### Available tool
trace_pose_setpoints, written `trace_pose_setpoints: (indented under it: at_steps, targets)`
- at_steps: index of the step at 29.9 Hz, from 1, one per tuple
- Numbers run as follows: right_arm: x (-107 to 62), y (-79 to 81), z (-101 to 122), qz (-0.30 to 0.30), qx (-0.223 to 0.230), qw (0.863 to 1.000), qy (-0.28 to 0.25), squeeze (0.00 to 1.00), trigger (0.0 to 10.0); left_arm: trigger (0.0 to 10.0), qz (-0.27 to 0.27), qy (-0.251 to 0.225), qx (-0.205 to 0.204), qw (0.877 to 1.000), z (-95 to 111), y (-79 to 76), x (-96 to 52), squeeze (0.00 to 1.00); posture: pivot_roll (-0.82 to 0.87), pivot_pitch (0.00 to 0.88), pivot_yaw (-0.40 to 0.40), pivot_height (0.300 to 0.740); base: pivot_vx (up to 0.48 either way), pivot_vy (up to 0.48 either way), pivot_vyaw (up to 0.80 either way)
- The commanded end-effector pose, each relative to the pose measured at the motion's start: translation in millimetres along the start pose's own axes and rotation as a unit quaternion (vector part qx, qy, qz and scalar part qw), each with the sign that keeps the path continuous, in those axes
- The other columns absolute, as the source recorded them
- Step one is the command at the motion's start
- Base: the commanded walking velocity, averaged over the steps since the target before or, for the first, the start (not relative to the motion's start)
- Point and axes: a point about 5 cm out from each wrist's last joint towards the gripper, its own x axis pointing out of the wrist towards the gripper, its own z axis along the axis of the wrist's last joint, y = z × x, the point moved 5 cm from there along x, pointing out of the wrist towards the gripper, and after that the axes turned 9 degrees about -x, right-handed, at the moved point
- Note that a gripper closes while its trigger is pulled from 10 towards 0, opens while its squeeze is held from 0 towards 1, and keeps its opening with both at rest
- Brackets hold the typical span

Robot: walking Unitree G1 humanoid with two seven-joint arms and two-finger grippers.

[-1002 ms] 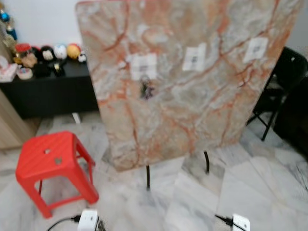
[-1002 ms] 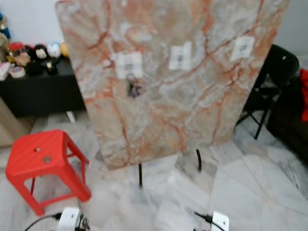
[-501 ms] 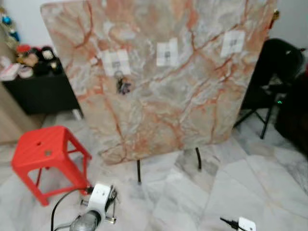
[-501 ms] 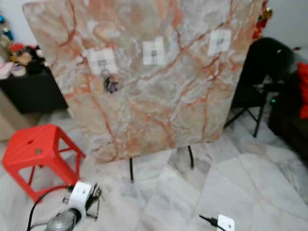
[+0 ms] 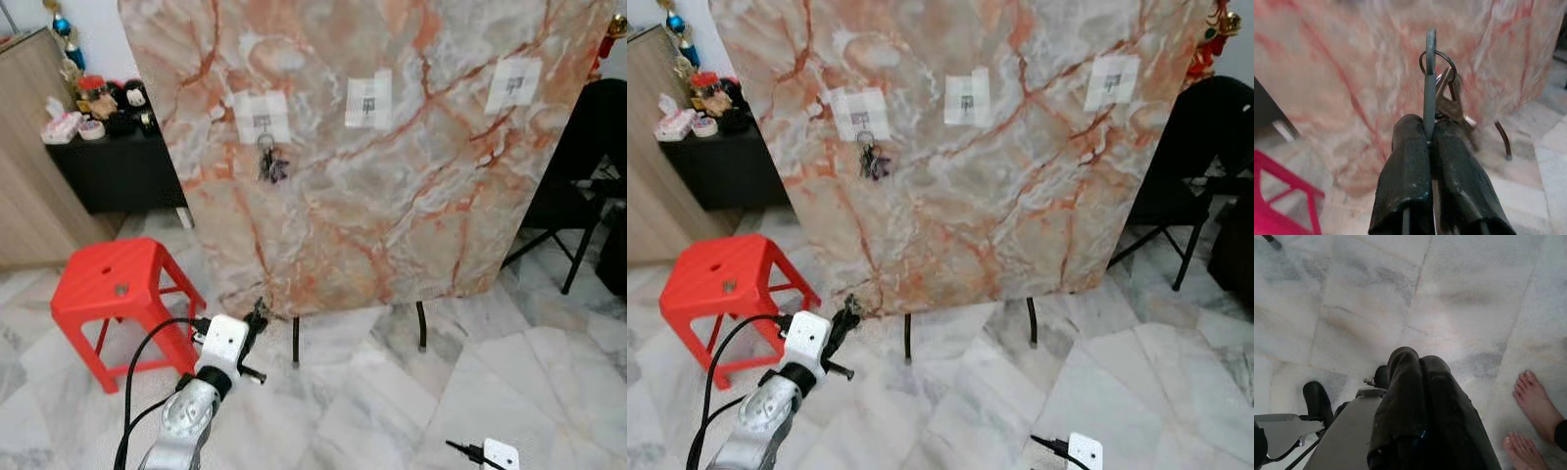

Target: Hang keys on a hook

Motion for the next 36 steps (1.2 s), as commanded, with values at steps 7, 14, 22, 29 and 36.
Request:
trace_pose_setpoints:
  at_steps: [7,14,22,29,36]
  targets:
    - [-0.1,-0.2,0,-0.001,-0.004,1.0,-0.003,0.0,10.0,10.0,-0.006,-0.037,-0.002,0.999,30,-3.8,12.9,0.0,0.0,0.0,0.005,0.74,0.0,0.0,0.0]
    - [0.1,1.6,2,0.005,0.005,1.0,-0.006,0.0,10.0,10.0,-0.003,-0.035,-0.001,0.999,36,0.0,12.6,0.0,0.0,0.0,0.003,0.74,0.0,0.0,-0.2]
    - [0.2,0.9,4,0.002,0.001,1.0,-0.008,0.0,10.0,10.0,0.003,-0.039,-0.026,0.999,44,4.5,13.7,0.0,0.01,0.0,0.003,0.74,0.198,0.0,-0.47]
    - [0.2,0.9,5,0.001,0.001,1.0,-0.012,0.0,10.0,10.0,-0.005,-0.043,-0.028,0.999,49,0.9,15.2,0.0,0.01,0.0,0.004,0.74,0.305,0.0,0.0]
    - [0.2,1.3,5,0.003,-0.004,1.0,-0.01,0.0,10.0,10.0,-0.01,-0.044,-0.03,0.999,52,-0.8,16.5,0.0,0.01,0.0,0.003,0.74,0.344,0.0,0.0]
